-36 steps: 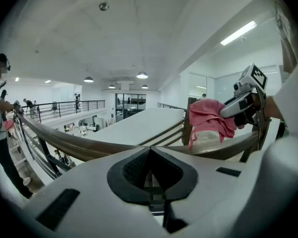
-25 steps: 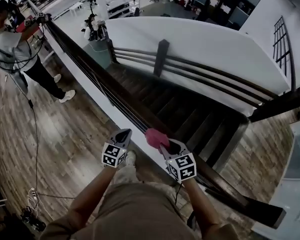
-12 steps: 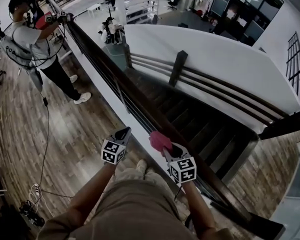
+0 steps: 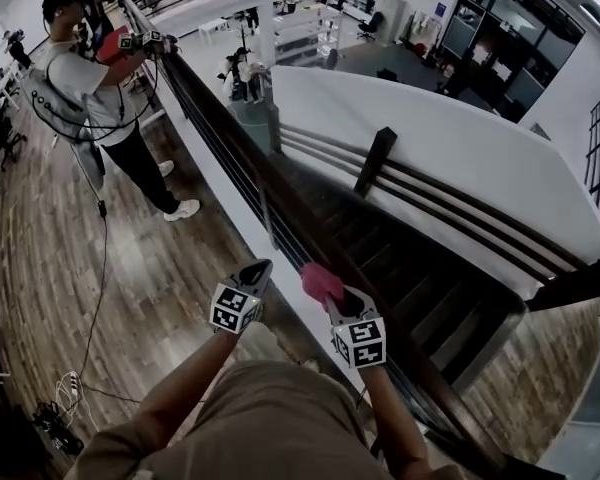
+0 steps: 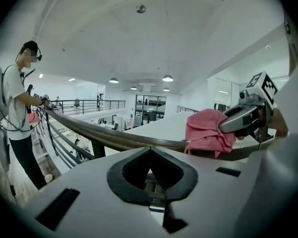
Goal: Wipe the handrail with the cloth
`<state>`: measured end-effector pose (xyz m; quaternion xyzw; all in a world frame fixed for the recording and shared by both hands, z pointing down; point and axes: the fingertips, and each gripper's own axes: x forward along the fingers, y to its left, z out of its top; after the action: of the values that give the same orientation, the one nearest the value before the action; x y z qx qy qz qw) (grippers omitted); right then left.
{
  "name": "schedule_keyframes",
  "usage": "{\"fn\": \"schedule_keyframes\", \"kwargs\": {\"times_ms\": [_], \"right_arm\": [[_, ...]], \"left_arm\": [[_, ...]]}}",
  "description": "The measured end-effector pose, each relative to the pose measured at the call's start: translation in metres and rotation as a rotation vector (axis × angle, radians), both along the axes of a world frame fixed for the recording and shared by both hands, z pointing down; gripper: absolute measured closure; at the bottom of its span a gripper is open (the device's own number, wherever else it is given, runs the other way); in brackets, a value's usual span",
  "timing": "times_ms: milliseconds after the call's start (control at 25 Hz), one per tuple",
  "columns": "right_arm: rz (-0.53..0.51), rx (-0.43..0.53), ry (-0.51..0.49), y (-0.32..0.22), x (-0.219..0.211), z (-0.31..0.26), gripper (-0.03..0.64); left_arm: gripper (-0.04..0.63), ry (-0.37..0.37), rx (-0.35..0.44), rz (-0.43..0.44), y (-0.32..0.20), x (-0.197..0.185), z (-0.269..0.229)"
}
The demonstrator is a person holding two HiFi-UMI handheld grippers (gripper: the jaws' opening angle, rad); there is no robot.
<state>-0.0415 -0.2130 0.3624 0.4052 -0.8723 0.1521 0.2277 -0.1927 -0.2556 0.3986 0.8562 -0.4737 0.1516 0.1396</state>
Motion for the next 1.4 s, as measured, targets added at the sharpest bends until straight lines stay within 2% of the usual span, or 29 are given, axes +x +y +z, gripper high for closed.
{"fn": "schedule_keyframes", "kwargs": {"times_ms": [360,680,800,1040,1200,1400], "right_arm": [[0.007,0.11,0.166,-0.115,-0.142,-0.009,0.512],[-0.023,0.198,0.465,-0.228,-0.249,0.041,0.512],[-0.041,0.223,0.577,-0.268,-0.283,0.066,0.513],[0.017,0.224,0.756,-0.317,-0.307,0.084,0.512],[0.005,0.253,0.791,-0.324,-0.322,0.081,0.512],[0.007,0.289,0.807,-0.317,-0.309,0.088,0.514]], "left_arm": [[0.578,-0.02,0.015,0.114,-0.1,-0.104,-0.003],[0.578,-0.069,-0.015,0.216,-0.163,-0.179,0.012],[0.578,-0.062,-0.039,0.221,-0.187,-0.195,0.022],[0.578,-0.045,-0.084,0.201,-0.215,-0.213,0.034],[0.578,-0.046,-0.098,0.221,-0.221,-0.228,0.035],[0.578,-0.053,-0.126,0.243,-0.217,-0.22,0.038]]}}
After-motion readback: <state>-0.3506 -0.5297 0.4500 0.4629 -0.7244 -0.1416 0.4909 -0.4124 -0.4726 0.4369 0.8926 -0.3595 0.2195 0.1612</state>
